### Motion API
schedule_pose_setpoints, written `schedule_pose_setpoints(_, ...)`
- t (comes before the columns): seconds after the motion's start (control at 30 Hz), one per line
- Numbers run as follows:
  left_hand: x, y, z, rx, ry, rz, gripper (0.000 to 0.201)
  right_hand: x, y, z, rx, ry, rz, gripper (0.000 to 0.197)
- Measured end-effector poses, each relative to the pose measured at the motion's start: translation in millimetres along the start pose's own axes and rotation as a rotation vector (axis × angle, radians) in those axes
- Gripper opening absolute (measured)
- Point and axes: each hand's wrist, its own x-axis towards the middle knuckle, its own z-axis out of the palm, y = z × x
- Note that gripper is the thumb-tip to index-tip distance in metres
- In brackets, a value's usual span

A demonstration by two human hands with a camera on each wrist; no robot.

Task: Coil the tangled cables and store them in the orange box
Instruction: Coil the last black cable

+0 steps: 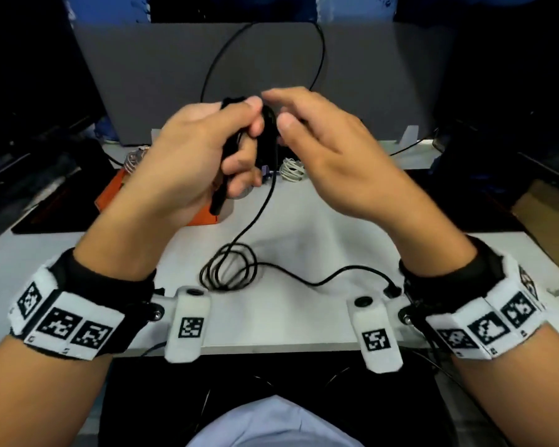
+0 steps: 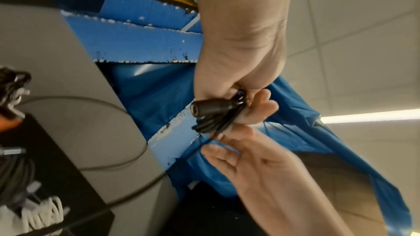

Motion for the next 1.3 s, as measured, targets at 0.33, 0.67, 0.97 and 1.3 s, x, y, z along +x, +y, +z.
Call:
schedule_pose_setpoints(0.33, -7.9, 4.7, 1.5, -0.730, -0.492, -0.117, 0.050, -2.2, -2.6, -1.8, 0.526, 0.030, 0.127, 0.025)
schedule_pose_setpoints(0.67, 7.8, 0.7, -11.1, -0.669, 0.138, 0.131, 0.035, -22.4, -6.3, 40.8, 0.200, -0.694, 0.280, 0.028)
schedule_pose_setpoints(0.97, -0.8, -14.1, -0.5, 0.926, -0.078, 0.211, 0.029, -13.6, -15.2, -12.7, 0.280, -0.493, 0.320, 0.028)
schedule_pose_setpoints(1.3, -10.9, 0.4, -36.0, 0.162, -0.828, -0.112, 0.043, -10.4, -8.3, -47.5, 0.363, -0.451, 0.211, 0.043)
